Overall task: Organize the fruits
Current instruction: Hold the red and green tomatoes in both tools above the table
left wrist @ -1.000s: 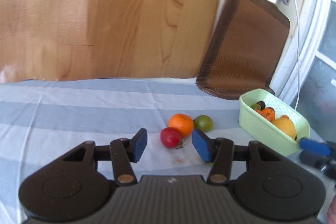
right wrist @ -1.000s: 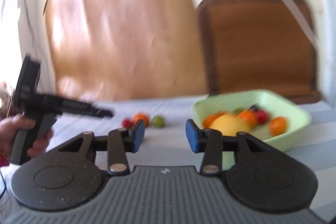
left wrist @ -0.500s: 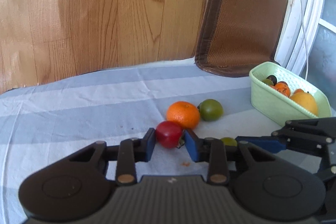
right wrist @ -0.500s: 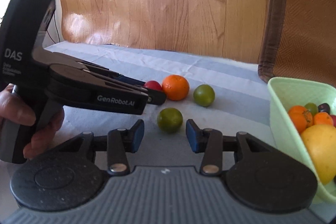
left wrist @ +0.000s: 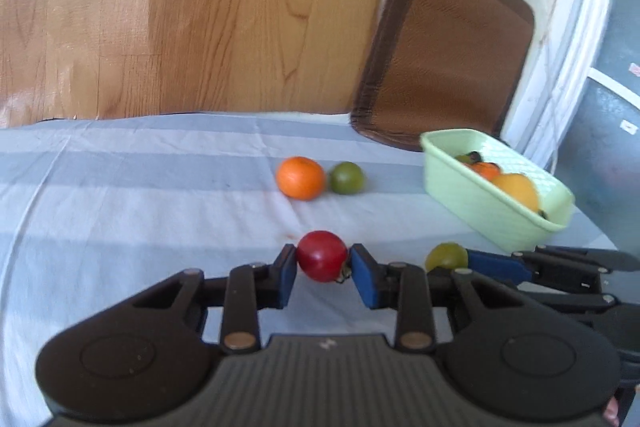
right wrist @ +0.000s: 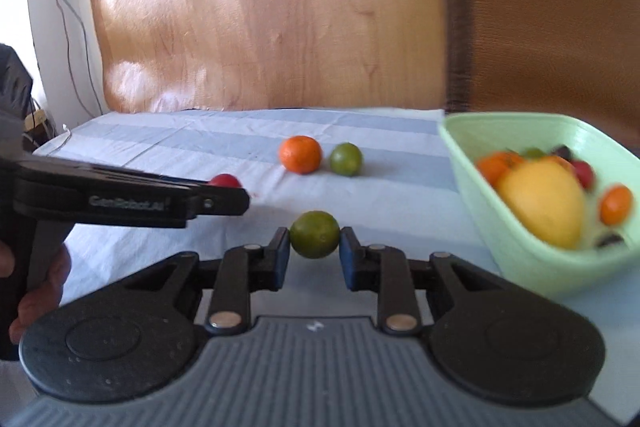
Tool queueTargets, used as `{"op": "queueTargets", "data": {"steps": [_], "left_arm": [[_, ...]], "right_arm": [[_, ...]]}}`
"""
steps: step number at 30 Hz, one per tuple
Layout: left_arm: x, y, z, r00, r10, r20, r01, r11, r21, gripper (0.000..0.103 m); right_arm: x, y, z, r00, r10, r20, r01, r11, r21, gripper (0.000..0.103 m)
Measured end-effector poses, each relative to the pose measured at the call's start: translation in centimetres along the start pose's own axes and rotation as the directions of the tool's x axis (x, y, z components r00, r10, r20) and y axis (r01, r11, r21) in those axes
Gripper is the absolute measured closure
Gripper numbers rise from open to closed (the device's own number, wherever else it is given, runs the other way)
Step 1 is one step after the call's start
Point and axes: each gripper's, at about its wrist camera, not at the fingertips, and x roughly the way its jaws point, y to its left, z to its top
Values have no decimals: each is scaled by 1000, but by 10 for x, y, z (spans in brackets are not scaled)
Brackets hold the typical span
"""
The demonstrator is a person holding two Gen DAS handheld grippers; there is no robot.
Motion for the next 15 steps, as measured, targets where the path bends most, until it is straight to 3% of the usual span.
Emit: {"op": "queueTargets", "data": {"steps": [5, 8, 15], "left_arm": [[-16, -43, -24, 1000, -26, -2, 26, 998, 48, 73], [-13, -62, -32, 999, -20, -25, 22, 997, 80, 73], [-12, -81, -45, 999, 29, -19, -26, 990, 142, 72]], "right_arm": [[-40, -14, -21, 999, -35, 18, 33, 998, 55, 74], [-46, -18, -27, 996, -87, -4, 87, 995, 39, 74], [-45, -18, -36, 993, -117, -17, 117, 993, 21, 72]]}}
